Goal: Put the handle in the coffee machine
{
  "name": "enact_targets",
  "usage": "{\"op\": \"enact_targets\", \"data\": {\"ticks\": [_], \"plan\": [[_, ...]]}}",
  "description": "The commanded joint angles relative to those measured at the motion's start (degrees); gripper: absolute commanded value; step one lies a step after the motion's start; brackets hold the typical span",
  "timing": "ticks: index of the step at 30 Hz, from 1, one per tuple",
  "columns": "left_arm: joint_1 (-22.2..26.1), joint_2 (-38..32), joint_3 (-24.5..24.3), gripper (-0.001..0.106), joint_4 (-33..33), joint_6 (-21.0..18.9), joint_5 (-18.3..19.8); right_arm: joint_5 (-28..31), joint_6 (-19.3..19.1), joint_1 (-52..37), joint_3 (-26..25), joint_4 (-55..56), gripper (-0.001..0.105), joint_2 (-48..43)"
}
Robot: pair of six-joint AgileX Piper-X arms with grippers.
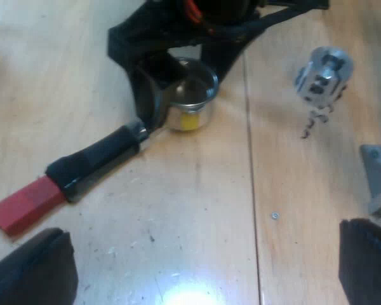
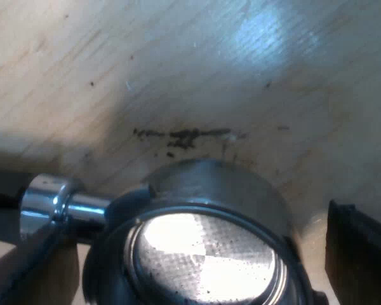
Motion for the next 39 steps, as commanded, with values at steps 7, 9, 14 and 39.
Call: {"op": "enact_targets", "data": {"ticks": [7,9,14,39], "plan": [[-0.20,-0.10,-0.30,0.086,-1.25,-0.43,-1.04,-0.47,-0.63,0.01,0.04,1.22,0.051,0.28],[-0.20,-0.10,-0.30,0.086,-1.25,-0.43,-1.04,-1.00,-1.79,0.01,0.04,1.35,0.039,0.28],[-0.20,-0.10,-0.30,0.086,-1.25,-0.43,-1.04,-1.30,-4.78,0.01,0.04,1.35,0.000,0.28],[-0.20,-0.10,-0.30,0.086,-0.82,2.95,-4.12,-4.78,-27.30,0.01,-7.89,20.36,0.000,-8.17]]}}
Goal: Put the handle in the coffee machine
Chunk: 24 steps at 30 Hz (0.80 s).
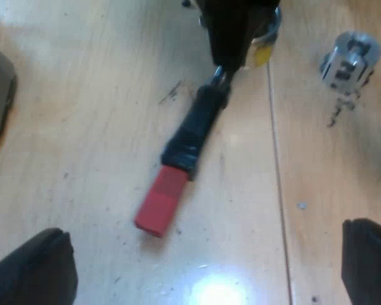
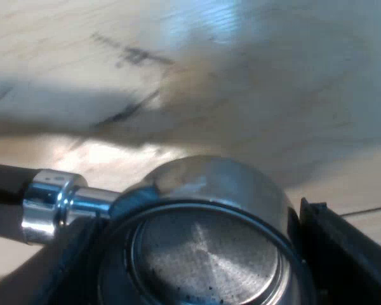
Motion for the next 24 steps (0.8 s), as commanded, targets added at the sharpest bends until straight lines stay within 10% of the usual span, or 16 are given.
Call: {"op": "enact_targets", "data": {"ticks": [1,10,24], "plan": [[-0.20,-0.10,-0.30,0.086,0.25,0.46,-1.27,-0.88,-3.72,0.01,-2.54,1.36,0.000,-0.53],[-2.53,-0.10,-0.30,0.086,1.26,8.17,-2.54,-3.76,-9.56,0.01,-6.31,2.24,0.000,-0.53],[-13.25,6.12,-0.30,0.086,-2.40,4.86,-7.86,-6.01,-13.44,0.01,-10.33,2.34,0.000,-0.37]]}}
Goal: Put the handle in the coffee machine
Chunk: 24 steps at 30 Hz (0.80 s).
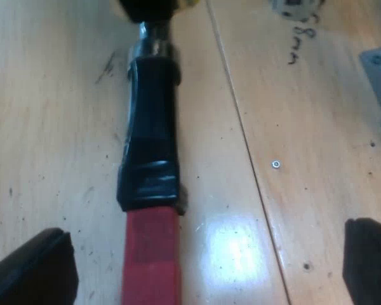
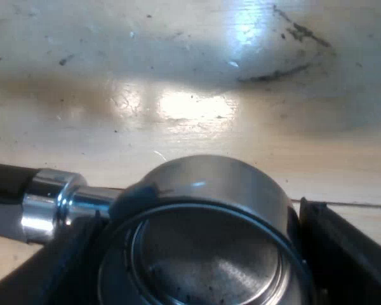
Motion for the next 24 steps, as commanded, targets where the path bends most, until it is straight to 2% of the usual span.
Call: {"op": "enact_targets", "data": {"ticks": [1,7,17,20,24], "plan": [[-0.36,2.45,-0.30,0.086,-3.07,-2.72,0.08,-1.10,-1.98,0.01,-1.66,-0.12,0.000,-0.48],[-0.36,5.66,-0.30,0.086,-4.03,-2.72,0.07,-1.44,-2.33,0.01,-3.65,-0.13,0.000,-0.48],[-0.23,9.33,-0.30,0.086,-5.96,-3.37,0.07,-5.51,-2.32,0.01,-3.69,-2.37,0.000,-0.48],[0.94,9.96,-0.30,0.086,-6.41,-4.53,0.07,-5.84,-2.32,0.01,-3.69,-2.35,0.000,-0.48],[4.78,10.80,-0.30,0.086,-6.42,-4.92,0.07,-6.02,-2.32,0.01,-3.69,-2.35,0.000,-0.48]]}}
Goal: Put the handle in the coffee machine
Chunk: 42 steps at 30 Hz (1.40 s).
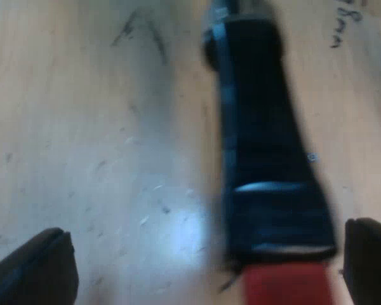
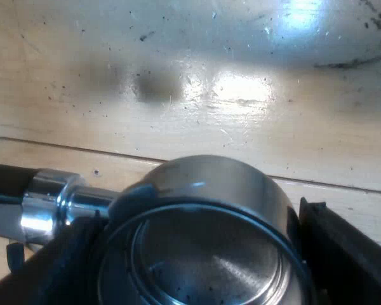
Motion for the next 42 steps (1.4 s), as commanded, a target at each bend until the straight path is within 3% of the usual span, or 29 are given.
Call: {"op": "enact_targets", "data": {"ticks": [1,7,14,19,27,42], "plan": [[3.21,0.41,-0.30,0.086,-0.65,-0.52,0.35,-1.37,-0.55,0.01,-0.93,-0.69,0.000,-0.48],[4.03,0.42,-0.30,0.086,2.02,3.68,0.76,-1.37,-0.55,0.01,-0.93,-1.39,0.000,-0.48],[4.03,0.42,-0.30,0.085,2.06,3.80,0.74,-1.37,-0.55,0.01,-0.93,-1.39,0.000,-0.48],[4.03,0.42,-0.30,0.071,2.06,3.83,1.02,-1.37,-0.55,0.01,-0.93,-1.39,0.000,-0.48],[4.03,0.42,-0.30,0.071,2.01,4.36,3.04,-1.37,-0.27,0.01,-0.93,-1.39,0.000,-0.48],[4.03,0.42,-0.30,0.016,2.47,4.58,3.72,-0.44,-0.11,0.01,-0.93,-1.39,0.000,-0.48]]}}
